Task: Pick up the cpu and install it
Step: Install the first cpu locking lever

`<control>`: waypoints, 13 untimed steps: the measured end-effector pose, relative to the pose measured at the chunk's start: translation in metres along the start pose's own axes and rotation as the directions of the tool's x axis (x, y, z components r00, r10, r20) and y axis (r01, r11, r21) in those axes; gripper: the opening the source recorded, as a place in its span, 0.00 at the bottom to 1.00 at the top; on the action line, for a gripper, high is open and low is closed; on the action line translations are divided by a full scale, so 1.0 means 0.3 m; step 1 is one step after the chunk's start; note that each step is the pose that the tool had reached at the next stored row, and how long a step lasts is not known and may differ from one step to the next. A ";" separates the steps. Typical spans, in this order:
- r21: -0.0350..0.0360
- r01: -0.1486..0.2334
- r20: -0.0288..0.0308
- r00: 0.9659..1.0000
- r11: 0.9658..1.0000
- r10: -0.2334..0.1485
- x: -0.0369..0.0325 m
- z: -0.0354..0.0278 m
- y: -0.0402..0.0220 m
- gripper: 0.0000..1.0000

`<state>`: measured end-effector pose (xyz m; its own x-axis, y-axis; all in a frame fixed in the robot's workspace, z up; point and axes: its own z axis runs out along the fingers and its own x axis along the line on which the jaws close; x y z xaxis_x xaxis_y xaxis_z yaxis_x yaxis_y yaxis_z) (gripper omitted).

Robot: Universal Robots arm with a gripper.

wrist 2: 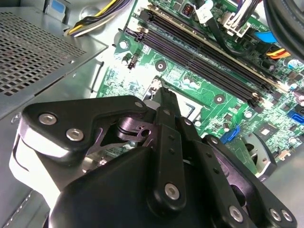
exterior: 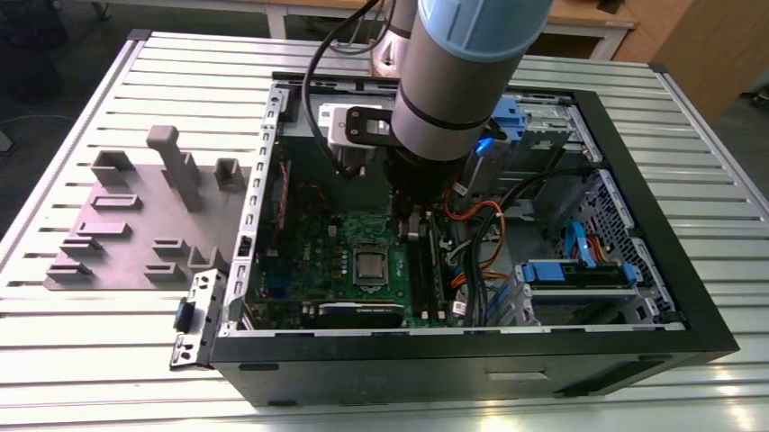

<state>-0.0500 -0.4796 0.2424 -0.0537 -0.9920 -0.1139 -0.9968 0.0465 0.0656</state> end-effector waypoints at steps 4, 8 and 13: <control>0.000 0.000 0.000 1.000 1.000 0.000 0.006 -0.001 0.000 0.11; 0.000 0.002 0.000 1.000 1.000 -0.002 0.023 -0.002 -0.001 0.11; 0.000 0.003 0.000 1.000 1.000 -0.003 0.031 0.003 -0.002 0.11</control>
<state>-0.0500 -0.4886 0.2403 -0.0504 -0.9922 -0.1139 -0.9969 0.0431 0.0656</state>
